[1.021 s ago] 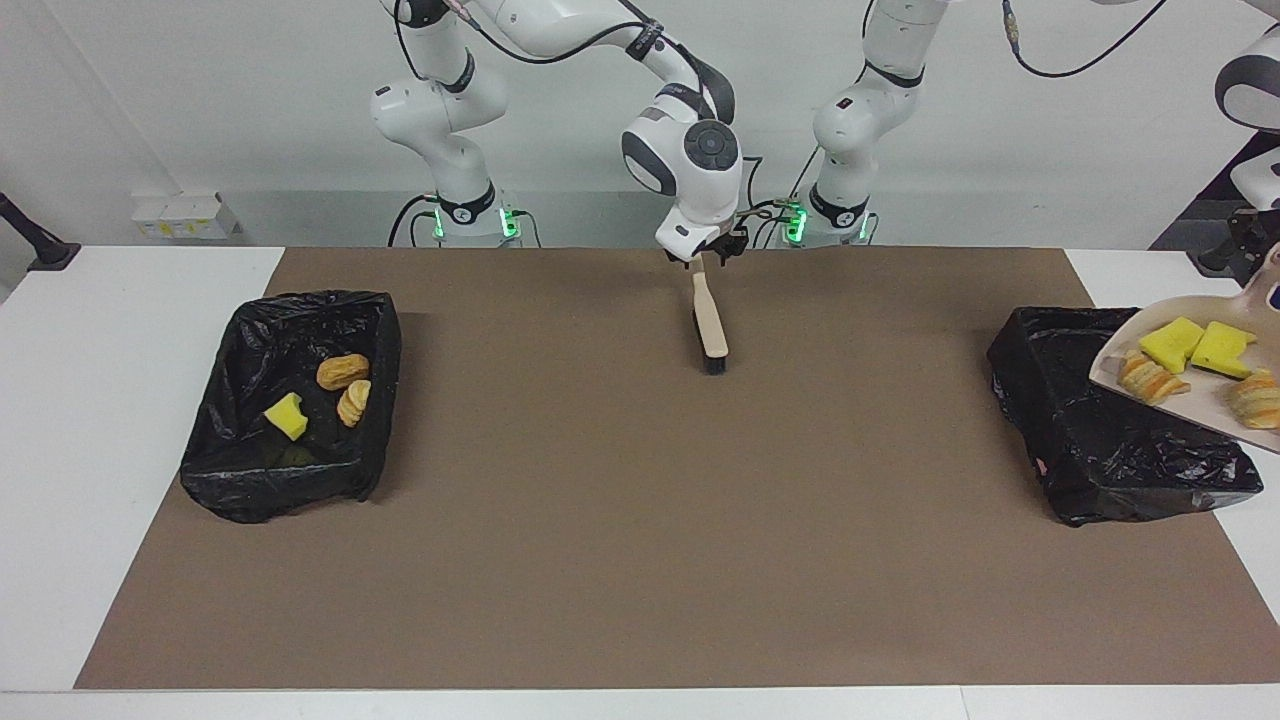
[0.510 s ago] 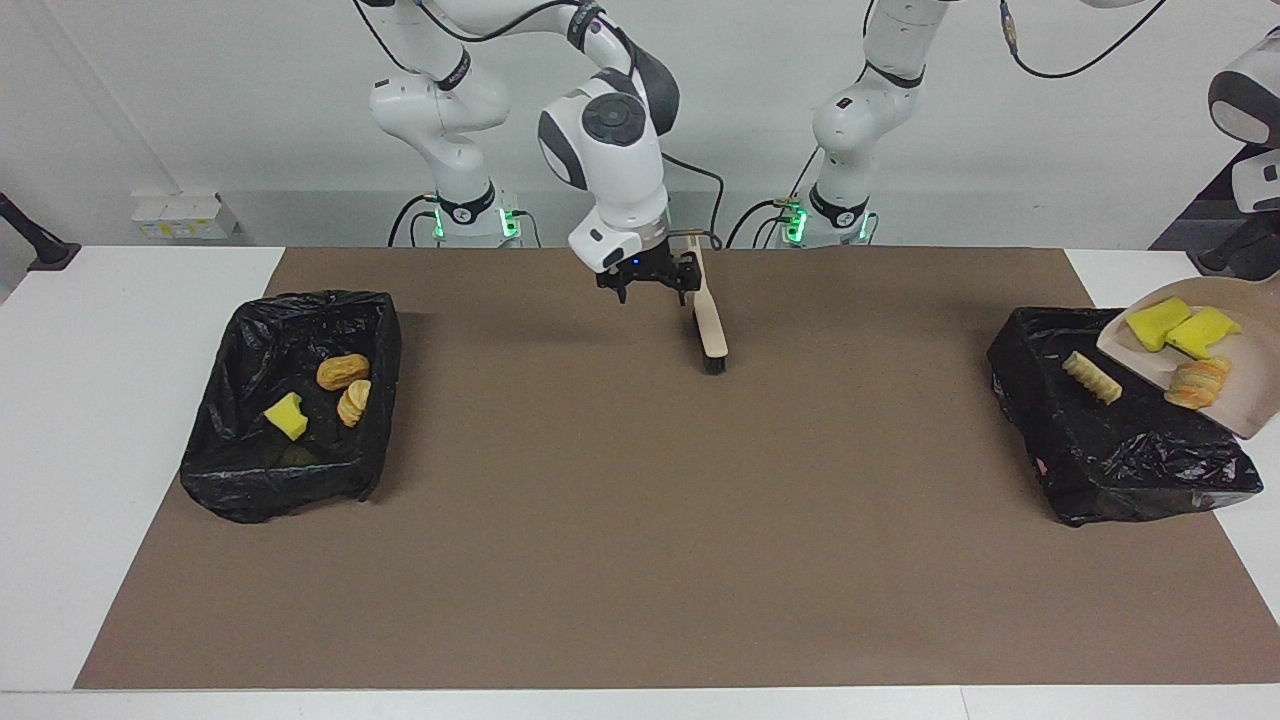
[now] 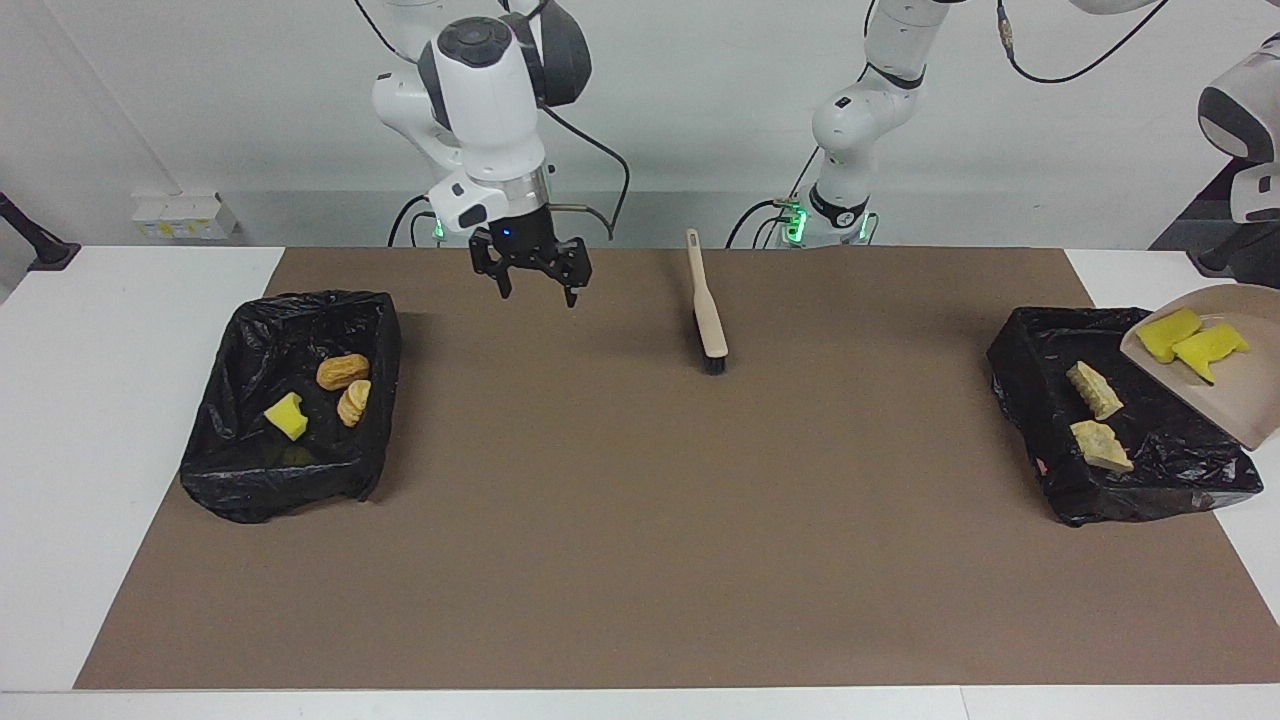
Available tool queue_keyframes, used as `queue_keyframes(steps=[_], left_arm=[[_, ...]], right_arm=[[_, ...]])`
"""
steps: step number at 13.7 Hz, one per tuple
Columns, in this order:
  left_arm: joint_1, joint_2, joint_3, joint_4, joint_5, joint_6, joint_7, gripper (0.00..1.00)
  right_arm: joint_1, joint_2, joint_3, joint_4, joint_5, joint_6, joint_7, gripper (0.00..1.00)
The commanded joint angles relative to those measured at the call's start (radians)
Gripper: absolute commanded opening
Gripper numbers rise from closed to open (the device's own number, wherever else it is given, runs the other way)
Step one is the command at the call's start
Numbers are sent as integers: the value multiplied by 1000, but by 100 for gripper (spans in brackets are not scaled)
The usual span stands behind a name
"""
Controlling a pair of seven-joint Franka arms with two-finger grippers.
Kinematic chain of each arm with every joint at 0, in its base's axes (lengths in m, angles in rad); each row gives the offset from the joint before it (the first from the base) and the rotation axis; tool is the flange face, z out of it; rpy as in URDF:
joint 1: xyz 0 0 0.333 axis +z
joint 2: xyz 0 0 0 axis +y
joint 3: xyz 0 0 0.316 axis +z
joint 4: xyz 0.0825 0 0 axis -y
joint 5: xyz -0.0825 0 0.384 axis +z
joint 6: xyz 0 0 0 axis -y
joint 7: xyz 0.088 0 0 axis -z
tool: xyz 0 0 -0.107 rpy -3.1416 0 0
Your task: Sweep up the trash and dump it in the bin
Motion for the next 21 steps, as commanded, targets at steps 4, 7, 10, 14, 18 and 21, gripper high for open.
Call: queue_keyframes(steps=[4,7,10,14,18,21], left_arm=[[-58,9,13,-7,108,109,31,0],[-59,2,11,-20,99,86,22,0],[-59,-43,14,-92,108,46,28,0],[-133,-63,11,-105,229,-118,37,0],[-170,-55,8,-99,284,-112,38,0],[-176,-41,10,-80,302,-76,40,0]], right_arm=[[-43,39,-51,165,-72,-147,-119,100],[-63,96,-49,300,-111,-252,-124,100],[27,107,-177,364,-112,-336,-138,100],[146,109,-349,371,-100,-367,-205,100],[187,99,-408,364,-91,-365,-216,100],[158,106,-407,367,-80,-376,-253,100]])
